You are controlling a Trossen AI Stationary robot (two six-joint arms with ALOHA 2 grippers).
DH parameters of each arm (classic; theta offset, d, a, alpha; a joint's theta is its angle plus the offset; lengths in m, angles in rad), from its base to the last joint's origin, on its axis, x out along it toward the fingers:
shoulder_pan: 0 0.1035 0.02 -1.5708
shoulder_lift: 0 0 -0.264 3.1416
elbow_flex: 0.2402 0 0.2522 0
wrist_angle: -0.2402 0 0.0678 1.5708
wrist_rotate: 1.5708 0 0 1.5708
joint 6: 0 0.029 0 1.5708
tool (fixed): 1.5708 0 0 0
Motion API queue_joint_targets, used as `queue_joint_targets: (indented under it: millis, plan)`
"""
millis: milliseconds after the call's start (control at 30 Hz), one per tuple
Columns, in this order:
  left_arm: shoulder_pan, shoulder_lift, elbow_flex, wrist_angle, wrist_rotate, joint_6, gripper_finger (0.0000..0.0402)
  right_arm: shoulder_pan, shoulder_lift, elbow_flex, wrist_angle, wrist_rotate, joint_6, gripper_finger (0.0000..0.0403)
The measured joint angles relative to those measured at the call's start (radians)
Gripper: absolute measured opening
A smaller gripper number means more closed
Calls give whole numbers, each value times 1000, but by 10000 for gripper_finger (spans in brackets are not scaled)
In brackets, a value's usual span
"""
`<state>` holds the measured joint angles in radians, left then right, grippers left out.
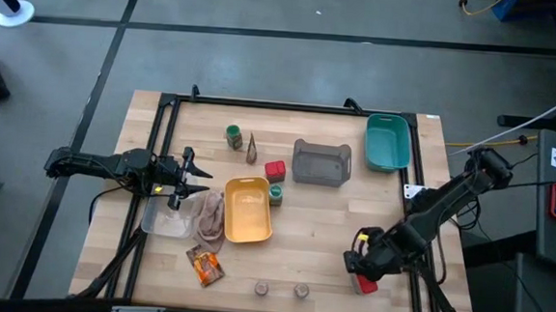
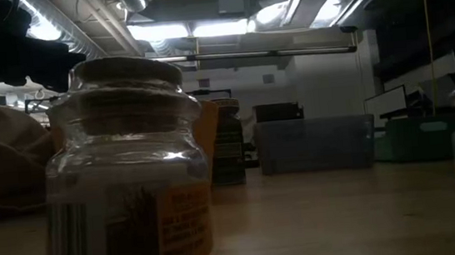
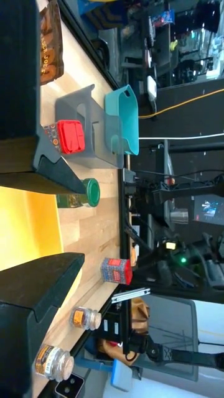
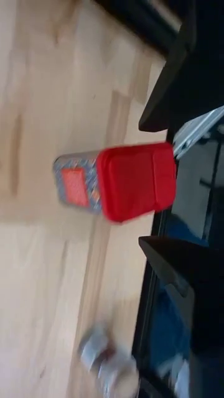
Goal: Sort spices by type
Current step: Put the bottom red seasoning can into the green bin
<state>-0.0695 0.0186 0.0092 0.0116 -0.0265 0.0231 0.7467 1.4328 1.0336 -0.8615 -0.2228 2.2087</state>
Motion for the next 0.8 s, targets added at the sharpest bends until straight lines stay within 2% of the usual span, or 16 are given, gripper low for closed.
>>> queue_joint_targets:
  millis: [67,233,567,800]
  plan:
    - [0,0,0,0,0,0,148,0,25,0,6,-31,-34,289]
    - [0,0,0,0,0,0,148,0,80,0,62,-33,-94,289]
    - [0,0,0,0,0,-1,148,0,153,1,74,-30,-97,289]
    - [0,0,0,0,0,-1,148,0,175,1,75,83,-124,289]
